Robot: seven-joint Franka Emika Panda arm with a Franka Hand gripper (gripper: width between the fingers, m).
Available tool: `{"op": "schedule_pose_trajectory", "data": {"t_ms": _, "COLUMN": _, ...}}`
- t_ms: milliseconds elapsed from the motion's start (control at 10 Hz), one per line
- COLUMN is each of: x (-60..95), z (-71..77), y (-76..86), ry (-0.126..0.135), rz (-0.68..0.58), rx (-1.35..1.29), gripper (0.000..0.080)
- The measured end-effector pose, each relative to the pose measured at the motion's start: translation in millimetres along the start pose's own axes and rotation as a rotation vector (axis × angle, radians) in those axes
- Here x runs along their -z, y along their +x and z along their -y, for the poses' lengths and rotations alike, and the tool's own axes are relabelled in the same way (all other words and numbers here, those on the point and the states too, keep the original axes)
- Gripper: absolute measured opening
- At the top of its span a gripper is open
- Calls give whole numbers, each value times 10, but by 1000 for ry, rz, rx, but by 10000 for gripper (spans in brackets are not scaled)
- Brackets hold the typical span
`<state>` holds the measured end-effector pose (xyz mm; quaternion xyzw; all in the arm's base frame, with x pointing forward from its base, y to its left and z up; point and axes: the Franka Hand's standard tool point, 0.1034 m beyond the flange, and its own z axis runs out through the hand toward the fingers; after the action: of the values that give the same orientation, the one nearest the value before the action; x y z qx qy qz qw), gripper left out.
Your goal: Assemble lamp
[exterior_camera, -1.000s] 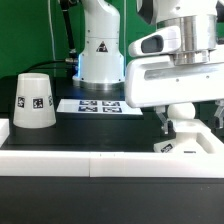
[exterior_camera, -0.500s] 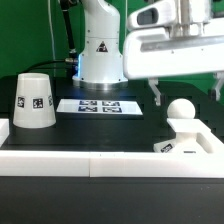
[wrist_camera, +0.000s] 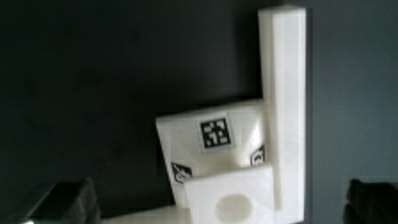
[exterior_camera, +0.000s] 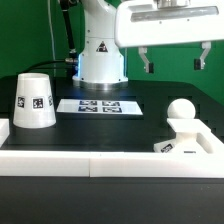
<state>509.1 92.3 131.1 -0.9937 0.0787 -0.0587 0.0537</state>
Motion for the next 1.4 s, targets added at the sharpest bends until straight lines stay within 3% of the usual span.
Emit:
{"op": "schedule_pose_trajectory", "data": {"t_ms": 200, "x": -172, "z": 11, "y": -356, "ry": -9, "rz": -7, "rx": -11, "gripper": 699}}
{"op": "schedule_pose_trajectory", "data": {"t_ms": 400, "x": -339, "z": 47, "y": -535, "ry": -10, "rz": -6, "rx": -11, "gripper": 699}}
{"op": "schedule_pose_trajectory", "data": {"t_ms": 800, "x": -371, "z": 36, "y": -560, "ry": -16, "rz": 23, "rx": 2, "gripper": 699}}
{"op": "schedule_pose_trajectory", "data": {"t_ms": 1000, "x": -373, "z": -2, "y": -608, "ry": -32, "rz": 152, "rx": 3, "gripper": 699}}
{"op": "schedule_pose_trajectory", "data": {"t_ms": 1100, "x": -400, "z": 22, "y": -615, "ry": -28, "rz": 211, "rx": -42, "gripper": 699}}
{"op": "schedule_pose_trajectory", "data": {"t_ms": 1200, "x": -441, "z": 75, "y": -662, "ry": -41, "rz": 300, "rx": -64, "gripper": 699}}
{"op": "schedule_pose_trajectory", "data": {"t_ms": 1300, "x": -467, "z": 143, "y": -649, "ry": -32, "rz": 379, "rx": -105, "gripper": 699}}
{"op": "schedule_pose_trajectory", "data": {"t_ms": 1400, "x": -487, "z": 198, "y": -604, "ry": -5, "rz": 437, "rx": -158, "gripper": 699}}
